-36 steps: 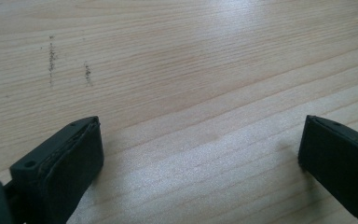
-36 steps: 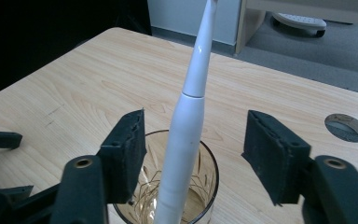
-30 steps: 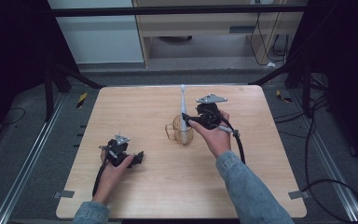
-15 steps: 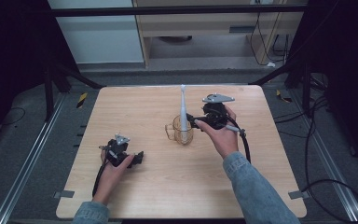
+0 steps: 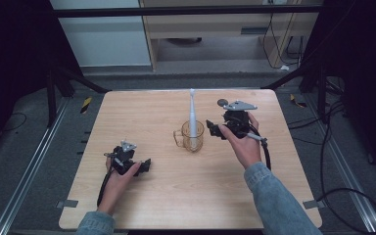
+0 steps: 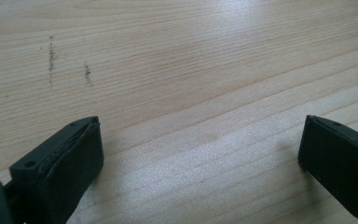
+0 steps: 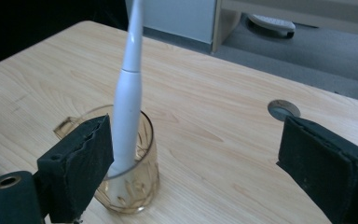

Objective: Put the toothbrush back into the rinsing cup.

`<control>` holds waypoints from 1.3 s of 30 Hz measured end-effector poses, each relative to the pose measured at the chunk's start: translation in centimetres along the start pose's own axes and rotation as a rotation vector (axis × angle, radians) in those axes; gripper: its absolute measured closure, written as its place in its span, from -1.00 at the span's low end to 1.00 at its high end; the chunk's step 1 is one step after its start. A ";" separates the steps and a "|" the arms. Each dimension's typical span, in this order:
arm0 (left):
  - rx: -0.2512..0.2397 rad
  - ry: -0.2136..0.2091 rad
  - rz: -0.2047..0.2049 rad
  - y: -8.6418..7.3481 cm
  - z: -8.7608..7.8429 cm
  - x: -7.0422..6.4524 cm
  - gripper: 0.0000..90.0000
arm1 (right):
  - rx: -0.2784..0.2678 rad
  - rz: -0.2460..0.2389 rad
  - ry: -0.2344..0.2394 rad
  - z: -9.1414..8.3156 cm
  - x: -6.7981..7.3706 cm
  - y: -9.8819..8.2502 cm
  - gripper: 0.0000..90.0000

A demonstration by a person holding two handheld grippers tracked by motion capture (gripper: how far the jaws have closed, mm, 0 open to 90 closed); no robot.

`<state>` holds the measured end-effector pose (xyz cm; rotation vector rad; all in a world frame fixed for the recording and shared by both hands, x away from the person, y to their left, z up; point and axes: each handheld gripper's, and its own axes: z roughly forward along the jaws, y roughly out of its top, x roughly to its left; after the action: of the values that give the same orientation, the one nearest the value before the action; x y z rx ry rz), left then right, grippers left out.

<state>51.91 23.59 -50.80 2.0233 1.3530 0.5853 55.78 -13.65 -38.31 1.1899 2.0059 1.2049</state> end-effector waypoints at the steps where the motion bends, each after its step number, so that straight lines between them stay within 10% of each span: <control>1: 0.002 0.001 0.001 0.0 0.0 0.0 -1.00 | 0.012 0.001 -0.009 0.0 -0.2 0.0 -0.78; 15: 0.000 0.000 -0.001 0.0 0.0 0.0 -1.00 | -0.022 -0.002 -0.117 -1.3 -3.1 -1.9 -0.71; 39: -0.002 0.001 -0.001 0.0 0.0 0.0 -1.00 | -0.015 0.018 -0.150 -4.1 -6.0 -5.0 -0.72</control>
<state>51.90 23.57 -50.82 2.0205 1.3532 0.5869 53.40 -21.79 -40.83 1.2551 1.8770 1.1033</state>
